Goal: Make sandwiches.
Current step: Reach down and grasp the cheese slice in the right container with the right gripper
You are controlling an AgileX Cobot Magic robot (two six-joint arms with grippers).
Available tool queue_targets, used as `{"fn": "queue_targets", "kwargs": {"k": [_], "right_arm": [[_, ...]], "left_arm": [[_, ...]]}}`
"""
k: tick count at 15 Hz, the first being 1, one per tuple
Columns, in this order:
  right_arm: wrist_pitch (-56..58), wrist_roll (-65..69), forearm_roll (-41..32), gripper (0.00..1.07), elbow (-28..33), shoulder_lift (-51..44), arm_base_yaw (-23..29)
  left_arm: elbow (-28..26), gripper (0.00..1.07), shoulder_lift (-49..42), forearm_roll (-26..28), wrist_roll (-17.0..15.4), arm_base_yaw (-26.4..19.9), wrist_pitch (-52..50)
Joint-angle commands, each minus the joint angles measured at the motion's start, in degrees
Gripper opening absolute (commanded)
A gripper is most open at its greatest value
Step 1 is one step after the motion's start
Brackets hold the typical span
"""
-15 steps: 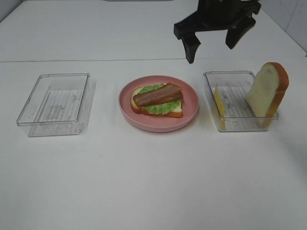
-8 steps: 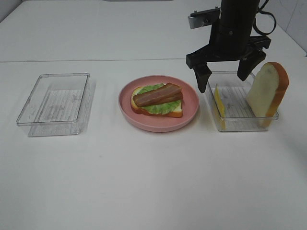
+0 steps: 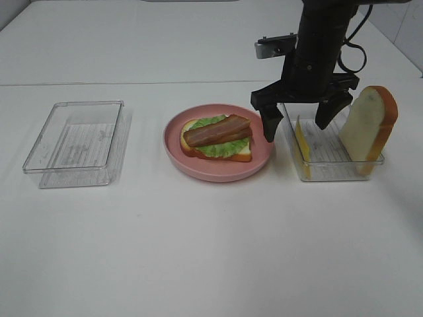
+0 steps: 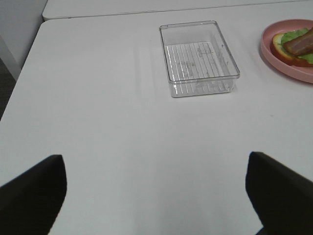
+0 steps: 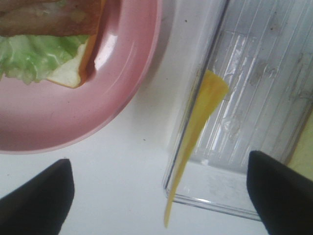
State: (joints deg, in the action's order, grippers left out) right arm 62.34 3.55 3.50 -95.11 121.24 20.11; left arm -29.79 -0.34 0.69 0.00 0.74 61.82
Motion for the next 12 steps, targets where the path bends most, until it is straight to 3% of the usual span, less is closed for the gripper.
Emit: {"fn": "queue_targets", "kwargs": {"k": [1,8,10,12], "right_arm": [[-1.0,-2.1,-2.1,0.93,0.4,0.6,-2.2],[-1.4,-3.6,-3.1,0.9,0.4,3.0,-2.2],[-1.5,-3.6,-3.0,0.84,0.4,3.0,-2.2],[-1.4,-3.6,-2.9,0.71,0.4,3.0,-2.2]], "left_arm": [[0.2,0.91,-0.1,0.3,-0.4,-0.1,-0.2],[0.2,0.91,-0.1,0.3,-0.4,-0.1,-0.2],[0.2,0.91,-0.1,0.3,-0.4,-0.1,-0.2],[0.2,0.91,-0.1,0.3,-0.4,-0.1,-0.2]]}}
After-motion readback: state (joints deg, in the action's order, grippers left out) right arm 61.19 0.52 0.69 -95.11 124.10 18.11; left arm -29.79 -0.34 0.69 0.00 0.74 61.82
